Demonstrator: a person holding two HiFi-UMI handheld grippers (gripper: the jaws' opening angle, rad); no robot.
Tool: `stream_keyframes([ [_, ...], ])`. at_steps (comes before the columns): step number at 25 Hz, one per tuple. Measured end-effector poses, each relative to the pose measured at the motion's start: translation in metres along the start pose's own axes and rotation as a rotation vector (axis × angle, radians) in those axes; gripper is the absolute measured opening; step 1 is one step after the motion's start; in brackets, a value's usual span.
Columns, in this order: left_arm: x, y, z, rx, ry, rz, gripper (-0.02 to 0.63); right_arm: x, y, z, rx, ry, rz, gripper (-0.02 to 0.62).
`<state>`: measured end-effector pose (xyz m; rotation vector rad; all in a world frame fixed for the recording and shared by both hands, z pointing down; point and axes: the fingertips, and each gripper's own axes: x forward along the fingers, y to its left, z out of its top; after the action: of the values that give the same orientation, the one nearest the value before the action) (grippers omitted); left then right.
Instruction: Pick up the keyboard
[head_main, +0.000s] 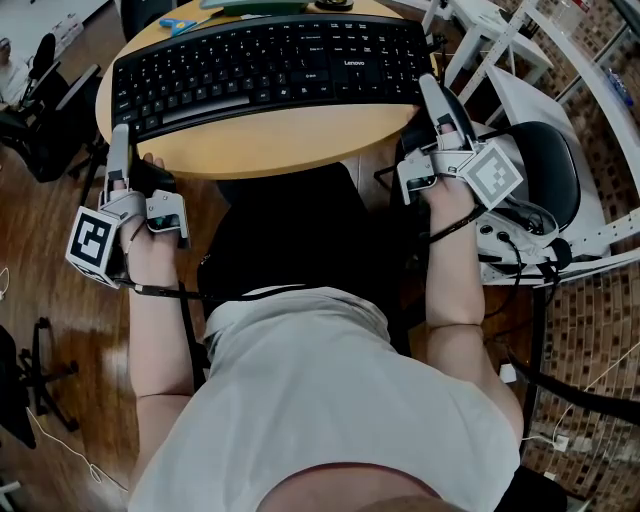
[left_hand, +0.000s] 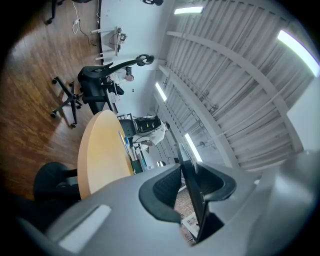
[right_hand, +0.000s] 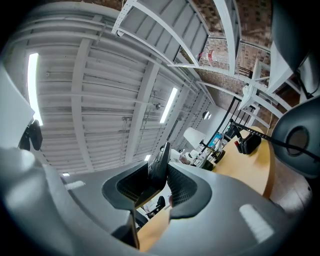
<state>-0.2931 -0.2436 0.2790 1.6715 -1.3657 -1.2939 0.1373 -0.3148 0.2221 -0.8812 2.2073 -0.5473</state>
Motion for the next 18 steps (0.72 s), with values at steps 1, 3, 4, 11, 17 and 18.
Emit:
stream_keyframes([
  [1,-0.0003,0.0010,0.0006,0.007,0.000,0.000,0.426,-0.0002,0.0004,-0.0001,0.000,-0.001,0.001,0.126],
  [3,-0.0010,0.0041,0.0023,0.025,0.002,0.002,0.426,-0.0003,0.0009,-0.0003,-0.002,-0.002,0.004,0.126],
  [4,-0.0011,0.0043,0.0026,0.028,0.002,0.002,0.426,-0.0002,0.0009,-0.0003,-0.003,-0.002,0.006,0.126],
  [11,-0.0019,0.0007,0.0041,0.040,-0.016,-0.013,0.426,0.0016,0.0017,-0.0009,-0.003,0.001,0.021,0.126],
  [17,-0.0027,0.0027,0.0029,0.037,-0.015,-0.006,0.426,0.0024,0.0012,-0.0001,0.009,-0.002,0.019,0.124],
  [18,-0.0026,0.0029,0.0029,0.036,-0.015,-0.005,0.426,0.0024,0.0003,-0.0004,0.008,0.000,0.015,0.124],
])
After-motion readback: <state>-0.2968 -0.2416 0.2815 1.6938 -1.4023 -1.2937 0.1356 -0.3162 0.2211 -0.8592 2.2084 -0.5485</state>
